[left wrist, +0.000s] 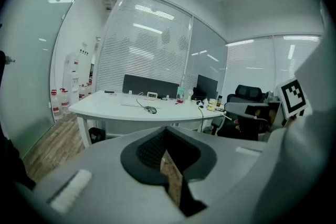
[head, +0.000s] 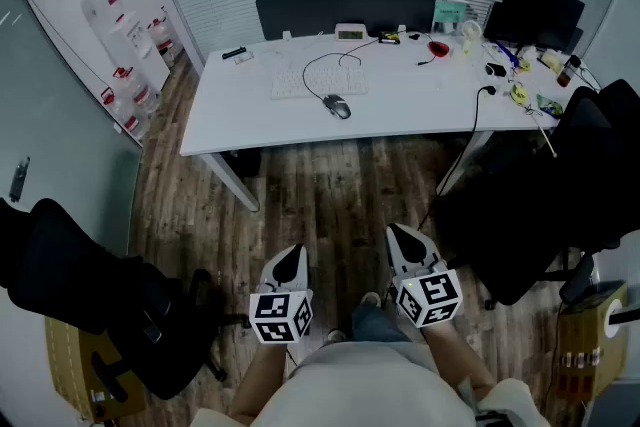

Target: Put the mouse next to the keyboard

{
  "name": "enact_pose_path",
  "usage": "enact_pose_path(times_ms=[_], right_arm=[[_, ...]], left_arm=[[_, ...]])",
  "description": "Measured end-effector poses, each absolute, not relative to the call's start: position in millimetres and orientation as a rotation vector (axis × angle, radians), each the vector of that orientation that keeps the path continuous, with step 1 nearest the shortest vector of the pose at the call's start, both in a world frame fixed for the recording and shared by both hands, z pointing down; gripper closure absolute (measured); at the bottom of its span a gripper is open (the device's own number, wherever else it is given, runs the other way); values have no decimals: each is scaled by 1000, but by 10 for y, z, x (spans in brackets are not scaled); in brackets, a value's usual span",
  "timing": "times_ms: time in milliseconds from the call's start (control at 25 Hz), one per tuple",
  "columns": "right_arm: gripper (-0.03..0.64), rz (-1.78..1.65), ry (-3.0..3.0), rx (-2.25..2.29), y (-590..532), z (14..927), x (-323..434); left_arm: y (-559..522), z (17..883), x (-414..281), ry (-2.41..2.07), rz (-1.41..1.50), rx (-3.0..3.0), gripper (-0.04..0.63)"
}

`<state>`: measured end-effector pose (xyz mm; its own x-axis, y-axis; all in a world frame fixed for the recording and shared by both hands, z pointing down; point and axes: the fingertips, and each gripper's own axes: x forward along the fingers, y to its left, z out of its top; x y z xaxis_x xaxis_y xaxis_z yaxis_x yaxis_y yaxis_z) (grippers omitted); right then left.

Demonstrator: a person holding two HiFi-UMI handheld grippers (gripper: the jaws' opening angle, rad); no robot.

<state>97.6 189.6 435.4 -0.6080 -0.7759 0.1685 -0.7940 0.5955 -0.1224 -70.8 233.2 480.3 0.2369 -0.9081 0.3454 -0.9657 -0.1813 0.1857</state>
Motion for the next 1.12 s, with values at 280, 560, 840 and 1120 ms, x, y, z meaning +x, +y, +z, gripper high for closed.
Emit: enact_pose_path(times_ms=[280,560,840,1120], right_arm=[[615,283,-2723,1345,2292,4336,971],[615,251,-2732,1318,2543,4303,841],[614,259,-2749,1267,2661,4296,733],[380,268,-2742,1197,2705,4338,663]], left_arm=[[2726,4801,-631,-1706,213,2173,584],[2955,4778,-695,-1697,178,2189,584],[3067,4704,-726,-1676,137,2233,534],[3103,4704,-771,-1663,89,2225,419]])
